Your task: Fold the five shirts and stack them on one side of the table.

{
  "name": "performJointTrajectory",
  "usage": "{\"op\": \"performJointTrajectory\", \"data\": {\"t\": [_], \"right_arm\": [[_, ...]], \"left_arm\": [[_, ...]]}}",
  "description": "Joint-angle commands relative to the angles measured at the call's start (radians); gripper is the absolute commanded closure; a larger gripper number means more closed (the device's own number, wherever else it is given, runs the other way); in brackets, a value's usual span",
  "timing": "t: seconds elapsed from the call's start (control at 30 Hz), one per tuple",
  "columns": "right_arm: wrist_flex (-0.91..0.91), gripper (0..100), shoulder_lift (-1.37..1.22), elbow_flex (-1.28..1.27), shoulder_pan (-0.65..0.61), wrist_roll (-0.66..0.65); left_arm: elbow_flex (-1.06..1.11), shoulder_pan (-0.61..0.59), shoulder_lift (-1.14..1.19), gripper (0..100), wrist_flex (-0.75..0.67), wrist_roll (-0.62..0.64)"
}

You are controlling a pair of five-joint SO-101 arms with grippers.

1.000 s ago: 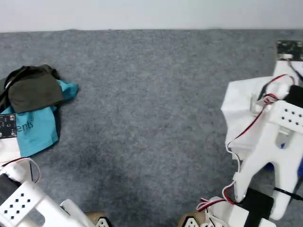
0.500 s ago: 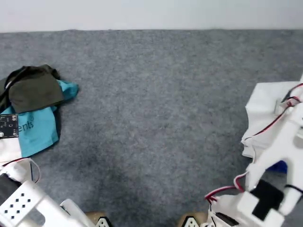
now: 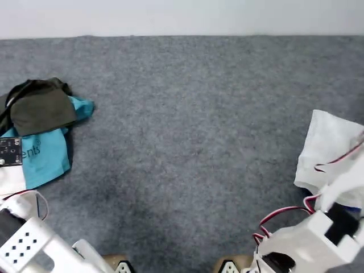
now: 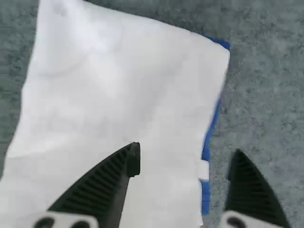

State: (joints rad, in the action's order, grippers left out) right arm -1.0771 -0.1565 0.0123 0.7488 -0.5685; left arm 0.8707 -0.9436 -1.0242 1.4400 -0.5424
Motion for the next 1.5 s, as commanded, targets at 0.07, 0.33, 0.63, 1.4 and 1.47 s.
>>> {"op": "performJointTrajectory", "data": {"t": [0.07, 0.33, 0.63, 1.4, 1.47], "right_arm": [[-0.127, 67.5, 0.022, 0.173, 0.024, -0.005], [-0.354, 94.7, 0.024, 0.213, -0.108, -0.006], [-0.355, 99.0, -0.107, 0.025, -0.222, -0.005], [-0.424, 99.0, -0.071, 0.172, 0.061, -0.146], [-0.424, 99.0, -0.136, 0.172, 0.113, -0.216]], "left_arm": [[-0.027, 0.000, -0.017, 98, -0.015, -0.011], [-0.027, 0.000, -0.017, 98, -0.017, -0.011], [-0.028, 0.000, -0.017, 98, -0.017, -0.011], [-0.027, 0.000, -0.017, 98, -0.015, -0.011], [-0.027, 0.000, -0.017, 98, -0.015, -0.011]]}}
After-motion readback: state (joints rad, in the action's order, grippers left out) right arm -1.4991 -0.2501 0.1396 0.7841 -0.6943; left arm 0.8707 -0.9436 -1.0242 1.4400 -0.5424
